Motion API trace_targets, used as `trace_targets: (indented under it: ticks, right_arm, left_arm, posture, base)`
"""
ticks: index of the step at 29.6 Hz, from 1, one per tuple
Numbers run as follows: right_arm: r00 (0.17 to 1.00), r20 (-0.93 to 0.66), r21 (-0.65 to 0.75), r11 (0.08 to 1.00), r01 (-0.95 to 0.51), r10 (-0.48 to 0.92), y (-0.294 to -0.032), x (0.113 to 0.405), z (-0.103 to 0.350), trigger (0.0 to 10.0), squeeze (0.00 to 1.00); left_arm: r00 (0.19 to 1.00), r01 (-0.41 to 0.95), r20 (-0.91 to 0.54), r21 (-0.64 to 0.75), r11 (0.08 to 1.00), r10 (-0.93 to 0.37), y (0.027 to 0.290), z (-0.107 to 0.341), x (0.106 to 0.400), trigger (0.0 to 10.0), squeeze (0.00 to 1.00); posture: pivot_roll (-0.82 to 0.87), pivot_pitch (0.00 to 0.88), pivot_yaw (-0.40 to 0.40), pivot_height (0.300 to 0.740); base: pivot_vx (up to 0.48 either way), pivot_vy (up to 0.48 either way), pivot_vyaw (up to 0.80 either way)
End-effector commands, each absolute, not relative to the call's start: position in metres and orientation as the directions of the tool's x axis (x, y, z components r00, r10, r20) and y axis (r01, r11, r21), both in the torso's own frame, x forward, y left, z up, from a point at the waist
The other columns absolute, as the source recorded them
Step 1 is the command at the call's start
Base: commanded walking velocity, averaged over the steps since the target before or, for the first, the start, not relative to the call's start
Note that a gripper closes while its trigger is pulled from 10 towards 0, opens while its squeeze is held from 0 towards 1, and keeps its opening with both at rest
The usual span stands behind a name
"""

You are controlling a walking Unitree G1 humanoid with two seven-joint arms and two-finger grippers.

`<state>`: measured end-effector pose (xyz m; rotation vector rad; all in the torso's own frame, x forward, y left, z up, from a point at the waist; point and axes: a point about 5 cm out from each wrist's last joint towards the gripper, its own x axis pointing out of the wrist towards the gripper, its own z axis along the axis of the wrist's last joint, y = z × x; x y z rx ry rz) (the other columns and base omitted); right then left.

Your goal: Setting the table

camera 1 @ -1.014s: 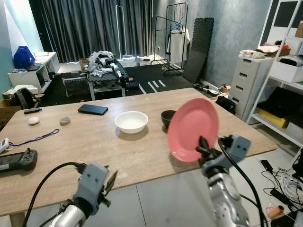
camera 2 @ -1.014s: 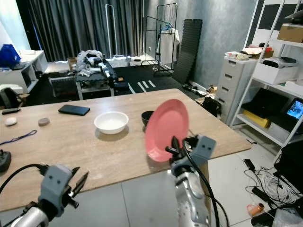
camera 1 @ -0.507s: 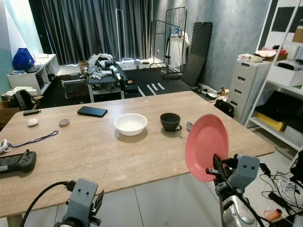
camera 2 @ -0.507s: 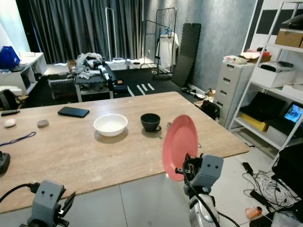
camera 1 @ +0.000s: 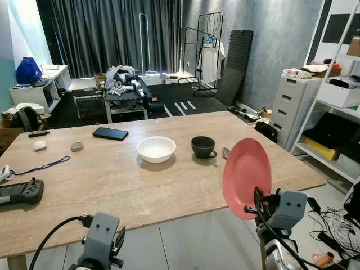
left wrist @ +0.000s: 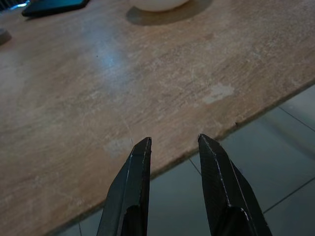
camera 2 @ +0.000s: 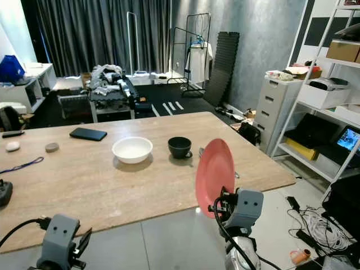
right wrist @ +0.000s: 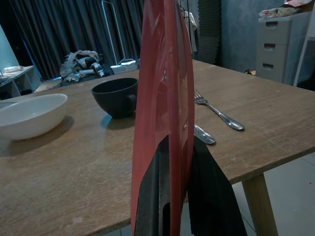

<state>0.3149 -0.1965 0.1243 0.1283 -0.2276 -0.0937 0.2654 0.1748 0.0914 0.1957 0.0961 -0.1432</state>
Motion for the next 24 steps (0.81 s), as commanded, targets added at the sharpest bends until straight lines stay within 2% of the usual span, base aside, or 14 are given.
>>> trace_targets:
  ticks: [1, 24]
  right_arm:
    - [0.984, 0.126, 0.122, 0.987, 0.109, -0.124, -0.2, 0.3117, 0.1055, 10.0, 0.0]
    - [0.983, 0.131, 0.127, 0.985, 0.113, -0.13, -0.1978, 0.3151, 0.1034, 10.0, 0.0]
  left_arm:
    - [0.984, 0.153, -0.119, 0.194, 0.969, -0.132, 0.1747, 0.088, 0.2647, 10.0, 0.0]
    - [0.984, 0.162, -0.111, 0.205, 0.965, -0.142, 0.174, 0.0909, 0.2685, 10.0, 0.0]
  posture:
    - [0.08, 0.002, 0.058, 0.74]
    - [0.08, 0.0, 0.069, 0.74]
  base:
    - [0.0, 0.0, 0.0]
    - [-0.318, 0.0, 0.0]
